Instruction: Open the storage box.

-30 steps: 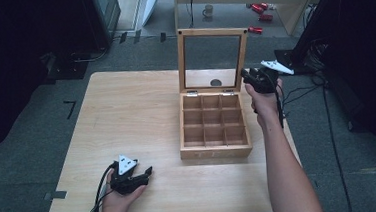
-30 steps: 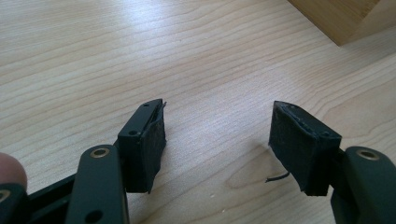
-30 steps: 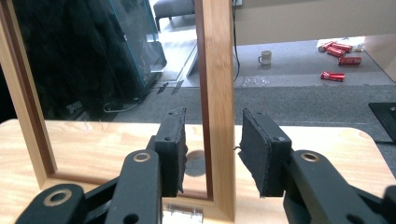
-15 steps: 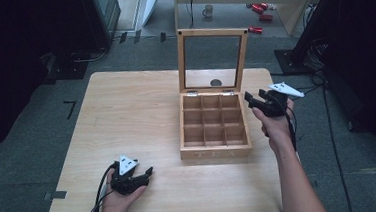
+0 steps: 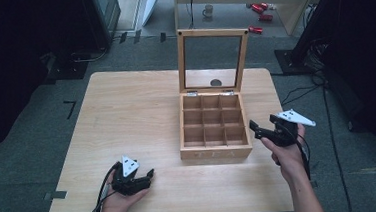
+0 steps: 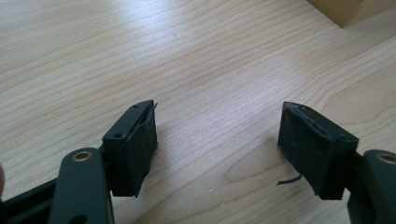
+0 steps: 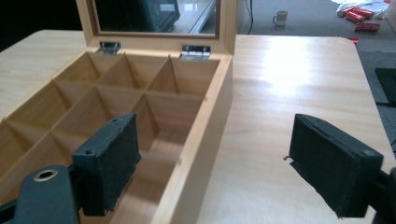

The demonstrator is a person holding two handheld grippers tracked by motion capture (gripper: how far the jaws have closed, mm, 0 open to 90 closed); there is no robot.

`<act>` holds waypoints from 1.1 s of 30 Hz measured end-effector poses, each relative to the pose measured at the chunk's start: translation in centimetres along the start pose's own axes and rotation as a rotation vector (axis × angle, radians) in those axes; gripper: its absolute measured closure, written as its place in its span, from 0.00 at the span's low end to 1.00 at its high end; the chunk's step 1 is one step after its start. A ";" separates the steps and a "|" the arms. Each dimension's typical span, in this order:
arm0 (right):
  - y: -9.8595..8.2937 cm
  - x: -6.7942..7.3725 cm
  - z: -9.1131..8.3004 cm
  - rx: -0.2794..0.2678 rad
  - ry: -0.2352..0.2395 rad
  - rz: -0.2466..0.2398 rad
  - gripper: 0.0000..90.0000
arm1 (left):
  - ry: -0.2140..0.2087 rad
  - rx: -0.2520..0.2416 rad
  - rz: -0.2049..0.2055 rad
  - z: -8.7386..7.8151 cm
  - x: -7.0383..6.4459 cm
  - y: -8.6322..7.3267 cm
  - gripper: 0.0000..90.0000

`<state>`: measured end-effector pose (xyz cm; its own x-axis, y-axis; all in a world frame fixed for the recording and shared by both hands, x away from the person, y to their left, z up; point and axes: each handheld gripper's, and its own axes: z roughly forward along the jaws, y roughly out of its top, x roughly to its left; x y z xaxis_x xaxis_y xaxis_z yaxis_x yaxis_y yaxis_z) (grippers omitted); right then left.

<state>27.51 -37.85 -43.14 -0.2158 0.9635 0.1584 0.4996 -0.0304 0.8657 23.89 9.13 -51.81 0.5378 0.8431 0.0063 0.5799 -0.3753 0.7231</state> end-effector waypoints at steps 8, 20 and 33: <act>-3.8 -0.6 -2.9 0.029 -0.039 -0.029 0.15 | -0.012 0.014 0.016 0.1 -0.1 0.0 0.19; -9.1 -1.6 -5.6 0.109 -0.066 -0.032 0.12 | 0.006 0.028 0.009 0.1 0.0 0.0 0.12; -13.1 -2.4 -5.1 0.249 -0.133 -0.052 0.11 | 0.017 0.024 0.021 0.1 -0.2 0.0 0.11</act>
<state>17.24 -41.15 -52.46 -0.1428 0.9890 0.0391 0.6850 0.0702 0.7252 23.86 8.95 -51.89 0.5397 0.8412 0.0327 0.5832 -0.4016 0.7061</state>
